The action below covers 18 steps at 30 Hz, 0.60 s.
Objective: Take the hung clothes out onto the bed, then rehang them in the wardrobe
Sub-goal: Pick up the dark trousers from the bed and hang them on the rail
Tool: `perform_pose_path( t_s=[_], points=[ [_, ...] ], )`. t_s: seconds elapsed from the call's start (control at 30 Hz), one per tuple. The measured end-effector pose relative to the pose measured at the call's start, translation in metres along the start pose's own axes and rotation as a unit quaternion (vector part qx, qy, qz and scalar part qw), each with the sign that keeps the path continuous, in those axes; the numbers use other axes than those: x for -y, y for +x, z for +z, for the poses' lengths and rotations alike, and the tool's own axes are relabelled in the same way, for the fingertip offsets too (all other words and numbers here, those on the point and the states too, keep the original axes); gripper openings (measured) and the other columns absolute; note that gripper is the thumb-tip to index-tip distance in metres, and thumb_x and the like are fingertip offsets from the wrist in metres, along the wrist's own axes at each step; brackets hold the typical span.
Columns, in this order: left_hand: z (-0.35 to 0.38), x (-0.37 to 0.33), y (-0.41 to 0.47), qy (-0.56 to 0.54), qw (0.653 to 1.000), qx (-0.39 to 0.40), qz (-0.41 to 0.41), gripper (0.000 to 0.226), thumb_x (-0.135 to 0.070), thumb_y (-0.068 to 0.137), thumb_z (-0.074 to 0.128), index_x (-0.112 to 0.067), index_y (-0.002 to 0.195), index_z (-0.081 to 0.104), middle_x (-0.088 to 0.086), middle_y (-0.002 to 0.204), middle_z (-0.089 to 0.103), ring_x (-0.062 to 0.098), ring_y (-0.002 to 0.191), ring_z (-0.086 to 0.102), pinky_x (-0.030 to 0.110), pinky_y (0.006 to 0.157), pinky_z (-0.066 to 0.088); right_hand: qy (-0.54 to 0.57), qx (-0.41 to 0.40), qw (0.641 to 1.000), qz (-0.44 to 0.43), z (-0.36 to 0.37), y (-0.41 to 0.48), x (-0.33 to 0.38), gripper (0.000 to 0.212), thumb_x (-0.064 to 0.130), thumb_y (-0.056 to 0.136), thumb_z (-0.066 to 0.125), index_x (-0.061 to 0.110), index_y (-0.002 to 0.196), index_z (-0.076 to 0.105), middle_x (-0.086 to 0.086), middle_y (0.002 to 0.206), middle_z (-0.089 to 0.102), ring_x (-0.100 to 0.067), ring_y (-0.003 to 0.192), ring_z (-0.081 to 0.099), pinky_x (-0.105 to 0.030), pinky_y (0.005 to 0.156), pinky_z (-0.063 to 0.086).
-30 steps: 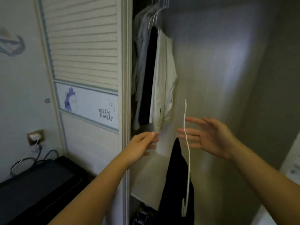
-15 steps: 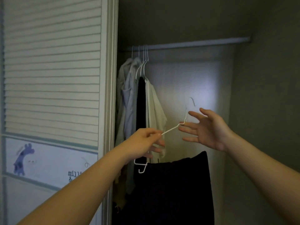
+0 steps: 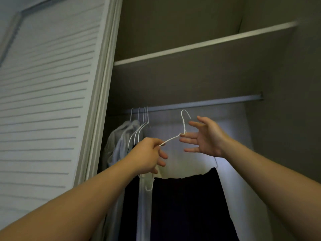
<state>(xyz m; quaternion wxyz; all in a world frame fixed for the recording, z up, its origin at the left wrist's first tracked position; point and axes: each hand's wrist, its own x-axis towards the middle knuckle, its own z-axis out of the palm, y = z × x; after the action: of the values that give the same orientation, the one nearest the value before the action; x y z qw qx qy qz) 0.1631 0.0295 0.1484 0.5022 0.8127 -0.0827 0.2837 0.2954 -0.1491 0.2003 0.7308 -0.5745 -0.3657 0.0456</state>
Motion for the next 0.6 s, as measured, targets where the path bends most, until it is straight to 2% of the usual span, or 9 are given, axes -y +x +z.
perform_pose_path(
  t_s=[0.13, 0.2, 0.3, 0.37, 0.5, 0.6],
  points=[
    [0.002, -0.020, 0.047, -0.023, 0.998, -0.057, 0.006, 0.019, -0.013, 0.105, 0.035, -0.018, 0.113, 0.052, 0.010, 0.088, 0.064, 0.021, 0.067, 0.062, 0.034, 0.060, 0.046, -0.005, 0.011, 0.999, -0.035, -0.001, 0.049, 0.024, 0.059, 0.052, 0.095, 0.039, 0.030, 0.149, 0.031, -0.023, 0.123, 0.062, -0.035, 0.117, 0.060, -0.063, 0.104, 0.037],
    [0.003, -0.025, 0.068, -0.033, 0.996, -0.081, 0.001, 0.020, -0.014, 0.104, 0.038, -0.015, 0.116, 0.054, 0.009, 0.087, 0.064, 0.022, 0.067, 0.062, 0.038, 0.067, 0.051, -0.005, 0.016, 0.999, -0.046, -0.002, 0.073, 0.032, 0.060, 0.052, 0.095, 0.038, 0.030, 0.150, 0.030, -0.022, 0.123, 0.062, -0.035, 0.117, 0.059, -0.061, 0.103, 0.038],
    [0.002, -0.029, 0.100, 0.060, 0.992, -0.093, 0.054, 0.040, -0.003, 0.100, 0.038, -0.013, 0.138, 0.048, 0.009, 0.091, 0.063, 0.027, 0.080, 0.063, 0.053, 0.081, 0.055, 0.001, 0.014, 0.998, -0.057, -0.004, 0.106, 0.041, 0.061, 0.053, 0.095, 0.038, 0.030, 0.151, 0.028, -0.022, 0.123, 0.060, -0.035, 0.117, 0.059, -0.059, 0.100, 0.041],
    [0.002, -0.033, 0.115, 0.090, 0.989, -0.099, 0.062, 0.045, 0.000, 0.100, 0.038, -0.013, 0.143, 0.043, 0.012, 0.096, 0.062, 0.030, 0.084, 0.061, 0.056, 0.085, 0.054, 0.006, 0.013, 0.998, -0.063, -0.004, 0.124, 0.045, 0.061, 0.053, 0.096, 0.038, 0.030, 0.152, 0.026, -0.023, 0.126, 0.058, -0.036, 0.118, 0.058, -0.059, 0.098, 0.041],
    [0.001, -0.034, 0.143, 0.202, 0.965, -0.134, 0.101, 0.035, 0.003, 0.095, 0.044, -0.004, 0.128, 0.057, 0.020, 0.105, 0.068, 0.034, 0.088, 0.068, 0.050, 0.084, 0.058, 0.000, 0.014, 0.998, -0.065, -0.008, 0.155, 0.048, 0.062, 0.052, 0.096, 0.038, 0.029, 0.152, 0.024, -0.023, 0.130, 0.053, -0.036, 0.118, 0.057, -0.059, 0.098, 0.041],
    [0.001, -0.032, 0.157, 0.252, 0.952, -0.138, 0.103, 0.036, 0.003, 0.094, 0.045, -0.008, 0.126, 0.059, 0.018, 0.105, 0.069, 0.035, 0.094, 0.069, 0.048, 0.084, 0.058, -0.002, 0.011, 0.998, -0.062, -0.013, 0.173, 0.044, 0.062, 0.052, 0.096, 0.039, 0.028, 0.151, 0.027, -0.022, 0.129, 0.054, -0.035, 0.116, 0.058, -0.059, 0.097, 0.042]
  ],
)
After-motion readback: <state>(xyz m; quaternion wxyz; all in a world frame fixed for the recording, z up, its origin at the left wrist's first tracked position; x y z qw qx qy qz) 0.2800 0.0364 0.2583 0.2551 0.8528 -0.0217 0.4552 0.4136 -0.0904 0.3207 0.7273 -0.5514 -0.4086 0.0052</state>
